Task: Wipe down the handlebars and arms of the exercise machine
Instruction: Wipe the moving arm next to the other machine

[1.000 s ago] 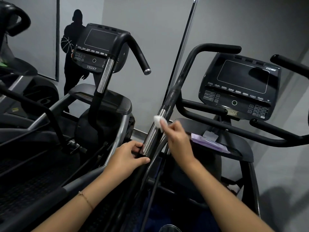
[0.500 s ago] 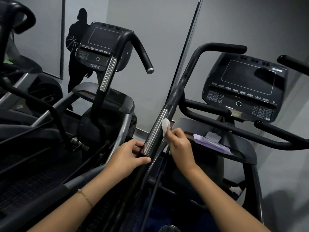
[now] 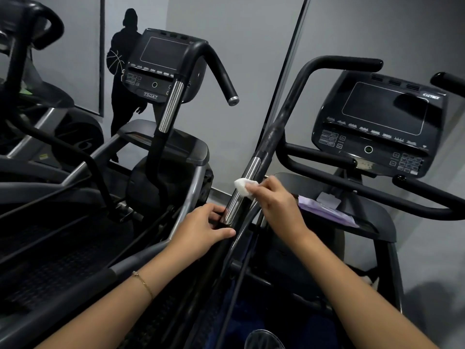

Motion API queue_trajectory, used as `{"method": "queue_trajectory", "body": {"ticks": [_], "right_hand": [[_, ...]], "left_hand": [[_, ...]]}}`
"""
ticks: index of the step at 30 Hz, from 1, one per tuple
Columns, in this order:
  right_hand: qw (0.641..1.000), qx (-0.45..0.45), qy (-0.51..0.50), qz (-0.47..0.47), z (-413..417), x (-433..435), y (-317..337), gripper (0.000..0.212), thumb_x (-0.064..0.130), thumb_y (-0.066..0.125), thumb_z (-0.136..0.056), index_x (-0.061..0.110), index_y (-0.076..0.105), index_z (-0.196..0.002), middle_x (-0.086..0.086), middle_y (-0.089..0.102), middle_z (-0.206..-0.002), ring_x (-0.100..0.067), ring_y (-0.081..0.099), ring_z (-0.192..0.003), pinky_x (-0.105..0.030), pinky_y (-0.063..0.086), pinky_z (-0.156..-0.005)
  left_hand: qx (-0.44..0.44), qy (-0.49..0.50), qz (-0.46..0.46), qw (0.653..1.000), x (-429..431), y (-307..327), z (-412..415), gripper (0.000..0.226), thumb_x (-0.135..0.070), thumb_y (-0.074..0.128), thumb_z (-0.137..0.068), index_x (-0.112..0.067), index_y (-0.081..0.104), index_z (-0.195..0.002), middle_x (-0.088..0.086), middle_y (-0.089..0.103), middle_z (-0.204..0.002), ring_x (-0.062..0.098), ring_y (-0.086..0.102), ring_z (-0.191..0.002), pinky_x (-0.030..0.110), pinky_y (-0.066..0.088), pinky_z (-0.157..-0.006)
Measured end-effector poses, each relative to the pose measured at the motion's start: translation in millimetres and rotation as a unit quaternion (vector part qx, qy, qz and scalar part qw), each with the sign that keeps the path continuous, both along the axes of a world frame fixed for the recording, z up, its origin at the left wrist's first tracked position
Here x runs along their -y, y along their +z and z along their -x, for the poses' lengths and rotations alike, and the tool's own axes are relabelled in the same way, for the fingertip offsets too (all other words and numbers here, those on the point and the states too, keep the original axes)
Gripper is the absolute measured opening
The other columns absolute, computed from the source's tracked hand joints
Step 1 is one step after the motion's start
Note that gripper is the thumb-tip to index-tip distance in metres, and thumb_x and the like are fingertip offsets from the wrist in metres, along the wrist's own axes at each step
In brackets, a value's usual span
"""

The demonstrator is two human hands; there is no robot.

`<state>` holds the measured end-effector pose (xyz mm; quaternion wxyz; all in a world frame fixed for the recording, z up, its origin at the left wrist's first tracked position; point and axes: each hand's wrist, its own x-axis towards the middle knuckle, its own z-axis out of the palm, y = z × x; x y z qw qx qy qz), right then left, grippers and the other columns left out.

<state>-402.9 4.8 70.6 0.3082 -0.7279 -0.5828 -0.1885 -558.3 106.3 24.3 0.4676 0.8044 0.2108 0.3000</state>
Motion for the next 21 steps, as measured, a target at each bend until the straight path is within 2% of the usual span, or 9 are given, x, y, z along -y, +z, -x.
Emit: {"method": "queue_trajectory", "body": {"ticks": [3, 6, 8, 10, 12, 14, 16, 18, 21], "right_hand": [[0.997, -0.066, -0.031, -0.025, -13, -10, 29, 0.041, 0.036, 0.041, -0.094, 0.007, 0.062, -0.113, 0.024, 0.038, -0.08, 0.0, 0.037, -0.069, -0.012, 0.029, -0.067], [0.995, -0.073, -0.065, -0.022, -22, -22, 52, 0.039, 0.035, 0.042, -0.093, 0.009, 0.062, -0.114, 0.018, 0.039, -0.08, -0.005, 0.04, -0.08, -0.013, 0.029, -0.065], [0.991, -0.114, -0.057, -0.03, -16, -20, 46, 0.027, 0.037, 0.046, -0.093, 0.017, 0.063, -0.101, 0.015, 0.042, -0.076, -0.007, 0.042, -0.073, -0.016, 0.033, -0.061], [0.982, -0.18, -0.031, -0.041, 6, -9, 25, 0.022, 0.042, 0.052, -0.091, 0.023, 0.052, -0.08, 0.013, 0.046, -0.068, -0.001, 0.044, -0.06, -0.02, 0.035, -0.058], [0.991, -0.132, -0.004, 0.012, 30, 6, -7, 0.029, 0.056, 0.045, -0.088, 0.027, 0.051, -0.086, 0.016, 0.047, -0.07, 0.009, 0.046, -0.062, -0.015, 0.034, -0.058], [0.995, -0.074, 0.024, 0.065, 41, 16, -30, 0.048, 0.068, 0.032, -0.08, 0.028, 0.052, -0.097, 0.021, 0.045, -0.076, 0.017, 0.045, -0.069, -0.008, 0.034, -0.061], [0.994, -0.082, 0.035, 0.07, 35, 15, -21, 0.049, 0.066, 0.035, -0.08, 0.025, 0.055, -0.099, 0.021, 0.046, -0.077, 0.014, 0.047, -0.07, -0.004, 0.036, -0.062], [0.986, -0.164, 0.005, 0.024, 23, 6, 1, 0.032, 0.053, 0.05, -0.087, 0.022, 0.056, -0.091, 0.017, 0.05, -0.072, 0.002, 0.048, -0.066, -0.007, 0.04, -0.063], [0.959, -0.269, -0.012, -0.091, 8, -8, 27, 0.027, 0.041, 0.06, -0.086, 0.022, 0.049, -0.07, 0.017, 0.047, -0.059, -0.007, 0.046, -0.065, -0.03, 0.043, -0.071]], "left_hand": [[0.002, -0.004, 0.005, 1.0, 2, 0, 0, 0.036, -0.019, 0.08, -0.072, -0.03, 0.057, -0.097, -0.016, 0.058, -0.081, -0.004, 0.054, -0.065, 0.011, 0.043, -0.067], [0.01, -0.003, 0.019, 1.0, 2, -2, 0, 0.037, -0.018, 0.08, -0.071, -0.028, 0.059, -0.1, -0.014, 0.061, -0.083, 0.0, 0.058, -0.067, 0.018, 0.048, -0.073], [0.014, 0.0, 0.028, 1.0, 3, -3, -1, 0.039, -0.018, 0.081, -0.07, -0.028, 0.059, -0.101, -0.011, 0.062, -0.086, 0.007, 0.061, -0.073, 0.026, 0.051, -0.079], [0.011, -0.005, 0.033, 0.999, 1, -4, 1, 0.041, -0.015, 0.081, -0.07, -0.029, 0.057, -0.1, -0.011, 0.061, -0.085, 0.011, 0.062, -0.077, 0.028, 0.051, -0.082], [0.0, -0.012, 0.038, 0.999, -2, -9, 4, 0.043, -0.013, 0.081, -0.07, -0.026, 0.058, -0.103, -0.009, 0.059, -0.085, 0.015, 0.063, -0.082, 0.029, 0.05, -0.086], [-0.025, 0.003, 0.033, 0.999, -4, -16, 8, 0.042, -0.017, 0.082, -0.069, -0.021, 0.063, -0.106, -0.006, 0.061, -0.087, 0.014, 0.062, -0.087, 0.027, 0.049, -0.089], [-0.037, 0.018, 0.044, 0.998, -5, -21, 11, 0.041, -0.021, 0.082, -0.069, -0.014, 0.066, -0.106, -0.005, 0.063, -0.086, 0.011, 0.061, -0.086, 0.022, 0.047, -0.084], [-0.039, 0.023, 0.05, 0.998, -5, -22, 11, 0.041, -0.021, 0.082, -0.069, -0.009, 0.067, -0.106, -0.006, 0.063, -0.081, 0.01, 0.06, -0.083, 0.019, 0.044, -0.079], [-0.039, 0.013, 0.036, 0.999, -3, -20, 12, 0.037, -0.018, 0.082, -0.07, -0.009, 0.068, -0.103, -0.009, 0.062, -0.078, 0.008, 0.06, -0.078, 0.016, 0.045, -0.077]]}}
